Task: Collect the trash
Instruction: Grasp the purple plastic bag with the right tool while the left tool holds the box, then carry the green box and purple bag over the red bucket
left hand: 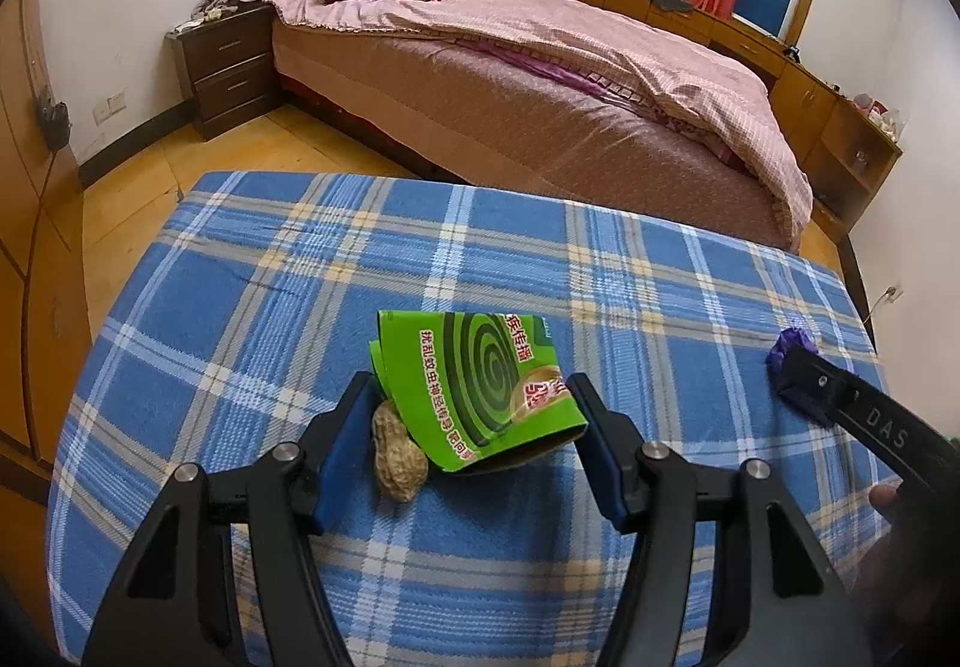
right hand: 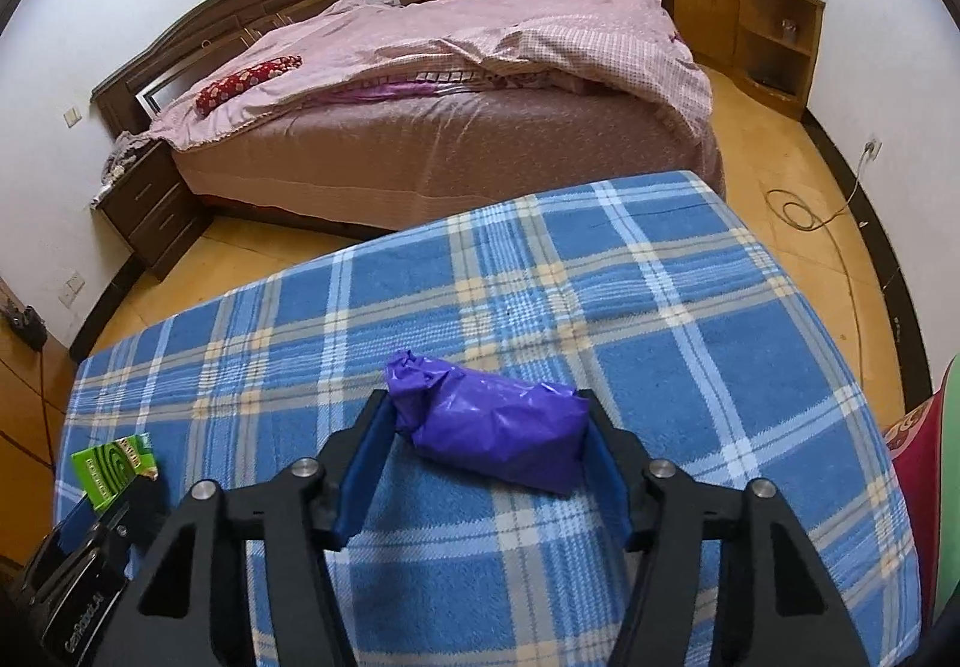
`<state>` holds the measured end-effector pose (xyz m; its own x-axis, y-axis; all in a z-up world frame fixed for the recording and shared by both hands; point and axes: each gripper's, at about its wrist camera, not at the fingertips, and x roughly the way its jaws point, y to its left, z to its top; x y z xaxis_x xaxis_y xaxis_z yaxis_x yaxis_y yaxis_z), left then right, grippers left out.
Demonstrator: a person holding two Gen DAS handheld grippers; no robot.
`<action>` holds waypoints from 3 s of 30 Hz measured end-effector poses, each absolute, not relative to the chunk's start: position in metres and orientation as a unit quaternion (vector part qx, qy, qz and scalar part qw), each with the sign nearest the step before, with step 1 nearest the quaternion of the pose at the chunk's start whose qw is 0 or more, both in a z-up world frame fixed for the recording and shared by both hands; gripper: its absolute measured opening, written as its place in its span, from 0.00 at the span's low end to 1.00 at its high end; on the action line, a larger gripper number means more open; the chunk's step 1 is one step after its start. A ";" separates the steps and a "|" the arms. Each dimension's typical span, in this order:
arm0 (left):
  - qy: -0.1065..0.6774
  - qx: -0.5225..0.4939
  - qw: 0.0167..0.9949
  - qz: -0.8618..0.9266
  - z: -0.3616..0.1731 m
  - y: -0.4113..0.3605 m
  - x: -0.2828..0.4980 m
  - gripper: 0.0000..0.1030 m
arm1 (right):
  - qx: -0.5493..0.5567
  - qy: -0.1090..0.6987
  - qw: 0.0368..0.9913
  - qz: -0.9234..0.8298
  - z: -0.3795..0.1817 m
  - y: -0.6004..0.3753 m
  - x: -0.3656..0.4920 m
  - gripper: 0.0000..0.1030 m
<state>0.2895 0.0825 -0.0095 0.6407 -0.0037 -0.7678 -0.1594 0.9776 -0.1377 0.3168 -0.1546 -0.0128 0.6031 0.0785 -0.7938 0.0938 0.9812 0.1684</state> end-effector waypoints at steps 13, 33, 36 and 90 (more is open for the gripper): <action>0.411 -0.103 0.906 0.014 0.005 0.072 0.281 0.62 | 0.113 0.429 0.895 0.042 0.012 -0.167 0.273 0.58; 0.376 -0.088 0.922 -0.039 0.051 0.037 0.240 0.62 | 0.137 0.393 0.907 0.060 0.054 -0.207 0.206 0.58; 0.374 -0.085 0.922 -0.045 0.055 0.032 0.232 0.62 | 0.137 0.388 0.909 0.060 0.059 -0.213 0.196 0.58; 0.348 0.004 0.913 -0.211 0.095 -0.156 0.118 0.62 | 0.212 0.306 0.926 -0.054 0.088 -0.376 0.026 0.58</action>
